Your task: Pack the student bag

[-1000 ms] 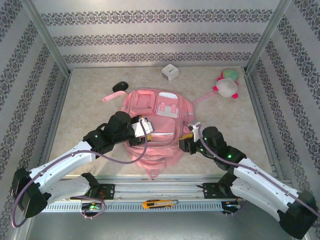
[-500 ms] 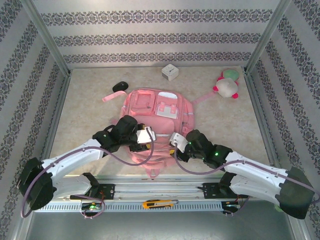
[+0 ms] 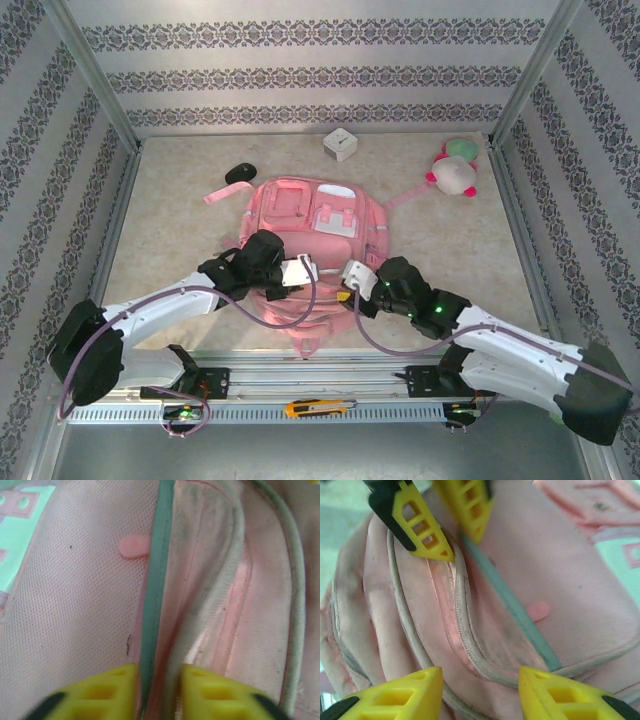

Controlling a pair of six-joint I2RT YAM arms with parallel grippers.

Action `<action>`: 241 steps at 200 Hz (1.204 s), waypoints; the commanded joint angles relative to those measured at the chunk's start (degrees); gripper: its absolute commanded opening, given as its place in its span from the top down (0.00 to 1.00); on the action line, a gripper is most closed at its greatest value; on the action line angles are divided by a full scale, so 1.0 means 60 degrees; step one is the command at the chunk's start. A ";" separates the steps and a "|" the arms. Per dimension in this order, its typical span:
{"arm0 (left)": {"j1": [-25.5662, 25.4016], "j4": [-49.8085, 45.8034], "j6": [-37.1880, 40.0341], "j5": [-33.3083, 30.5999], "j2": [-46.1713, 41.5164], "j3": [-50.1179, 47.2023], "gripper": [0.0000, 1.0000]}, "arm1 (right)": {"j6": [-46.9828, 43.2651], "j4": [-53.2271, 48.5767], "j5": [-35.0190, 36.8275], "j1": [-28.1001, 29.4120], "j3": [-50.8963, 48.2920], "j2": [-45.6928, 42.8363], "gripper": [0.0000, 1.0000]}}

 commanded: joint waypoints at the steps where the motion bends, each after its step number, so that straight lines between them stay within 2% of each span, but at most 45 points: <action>1: 0.0107 0.1172 -0.0621 0.0238 -0.0437 -0.0032 0.92 | 0.0742 0.0642 -0.1042 -0.0824 -0.0451 -0.0856 0.55; 24: 0.0281 0.1332 -0.1287 0.0601 -0.0568 -0.0106 1.00 | 0.1146 0.0559 -0.2025 -0.1865 -0.0613 -0.1589 0.54; 52: 0.0617 0.2120 -0.2460 0.1407 -0.0786 -0.0406 1.00 | 0.1257 0.0219 -0.3179 -0.2881 -0.0365 -0.1731 0.53; 75: 0.0878 0.2974 -0.3084 0.1969 -0.0961 -0.0850 1.00 | 0.1122 0.0084 -0.4312 -0.3630 -0.0033 -0.1177 0.52; 100: 0.0952 0.2986 -0.3129 0.2222 -0.1024 -0.0931 1.00 | 0.0500 -0.0351 -0.5360 -0.4347 0.0618 -0.0033 0.52; 148: 0.0963 0.2936 -0.3071 0.2382 -0.1167 -0.0999 1.00 | -0.1758 -0.1100 -0.5606 -0.4971 0.1949 0.2297 0.50; 188: 0.0967 0.2980 -0.3013 0.2502 -0.1149 -0.1000 1.00 | -0.4157 -0.2482 -0.6134 -0.5259 0.3228 0.4151 0.50; 225: 0.0982 0.2924 -0.2924 0.2493 -0.1141 -0.0957 1.00 | -0.6761 -0.4873 -0.7514 -0.5284 0.4638 0.5764 0.49; 241: 0.0986 0.2922 -0.2910 0.2488 -0.1129 -0.0954 1.00 | -0.7429 -0.5758 -0.7455 -0.5088 0.5137 0.6242 0.49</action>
